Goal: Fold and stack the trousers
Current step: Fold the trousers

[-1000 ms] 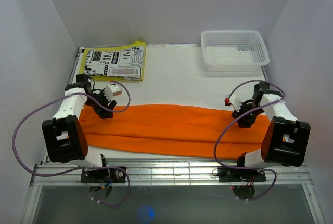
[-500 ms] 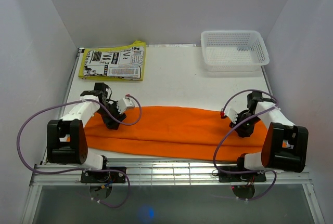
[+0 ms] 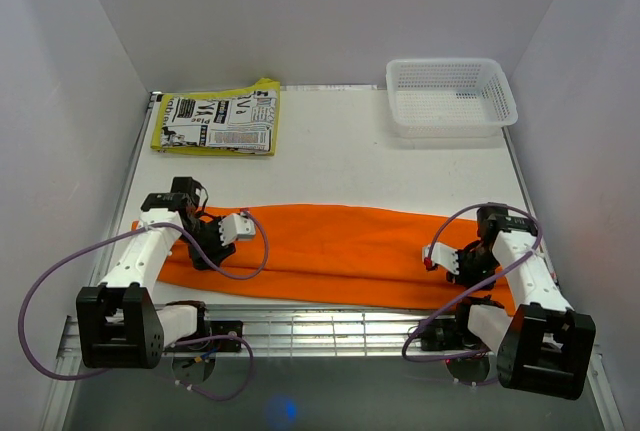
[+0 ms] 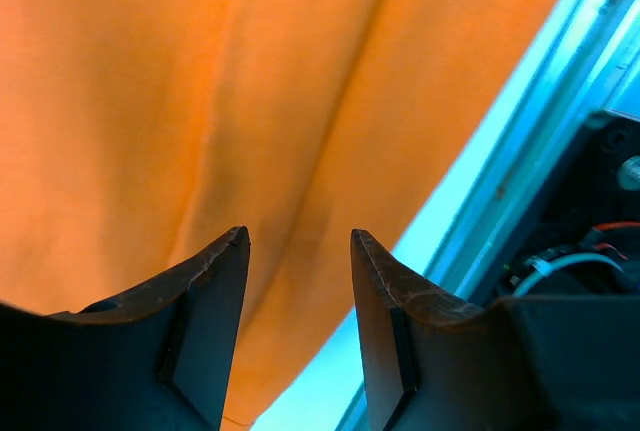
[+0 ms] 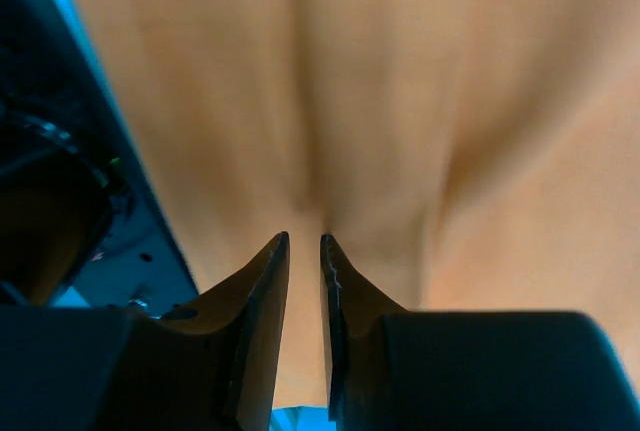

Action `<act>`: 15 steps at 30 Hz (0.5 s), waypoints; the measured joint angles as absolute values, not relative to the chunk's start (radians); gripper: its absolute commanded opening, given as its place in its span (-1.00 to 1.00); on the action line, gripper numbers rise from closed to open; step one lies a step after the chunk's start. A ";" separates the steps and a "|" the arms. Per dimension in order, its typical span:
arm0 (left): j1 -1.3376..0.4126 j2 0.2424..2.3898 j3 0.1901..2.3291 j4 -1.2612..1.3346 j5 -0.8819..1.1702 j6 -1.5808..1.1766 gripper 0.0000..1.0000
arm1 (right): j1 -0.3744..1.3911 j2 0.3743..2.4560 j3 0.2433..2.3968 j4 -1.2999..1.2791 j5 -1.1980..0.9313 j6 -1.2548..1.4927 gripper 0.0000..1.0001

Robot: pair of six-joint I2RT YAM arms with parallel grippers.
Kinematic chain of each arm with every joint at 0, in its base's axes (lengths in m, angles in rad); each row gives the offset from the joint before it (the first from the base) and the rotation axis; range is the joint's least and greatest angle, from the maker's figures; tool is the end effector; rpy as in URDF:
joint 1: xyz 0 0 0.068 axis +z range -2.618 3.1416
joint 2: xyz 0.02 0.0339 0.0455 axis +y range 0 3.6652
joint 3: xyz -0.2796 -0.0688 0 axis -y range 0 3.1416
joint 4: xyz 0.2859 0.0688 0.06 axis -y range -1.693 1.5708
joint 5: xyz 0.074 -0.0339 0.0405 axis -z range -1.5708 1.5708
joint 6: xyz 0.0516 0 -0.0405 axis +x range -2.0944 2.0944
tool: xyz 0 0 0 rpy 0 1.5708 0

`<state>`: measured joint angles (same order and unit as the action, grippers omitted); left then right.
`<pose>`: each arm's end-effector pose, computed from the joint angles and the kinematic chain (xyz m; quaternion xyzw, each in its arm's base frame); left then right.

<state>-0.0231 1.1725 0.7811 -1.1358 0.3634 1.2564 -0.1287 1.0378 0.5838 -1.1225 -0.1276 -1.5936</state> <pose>0.2036 -0.0230 0.1955 0.5902 0.7865 -0.1350 0.1220 0.1600 -0.0141 0.1577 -0.6672 0.7421 0.0437 0.0465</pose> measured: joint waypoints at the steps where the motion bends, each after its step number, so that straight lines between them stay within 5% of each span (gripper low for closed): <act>1: -0.023 1.172 0.780 -1.153 0.366 1.263 0.10 | -0.129 1.028 0.574 -1.137 -0.122 -1.609 -0.59; 6: -0.023 1.185 0.830 -1.194 0.434 1.264 0.17 | -0.129 1.016 0.562 -1.197 -0.123 -1.652 -0.77; 15: -0.087 1.427 1.024 -1.147 0.580 1.143 0.26 | -0.129 1.023 0.614 -1.259 -0.142 -1.676 -0.54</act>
<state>-0.0872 1.4269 1.0245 -1.1465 0.5804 1.1435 -0.1287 1.0229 0.6140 -1.2587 -0.1425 -1.6756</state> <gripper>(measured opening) 0.633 0.190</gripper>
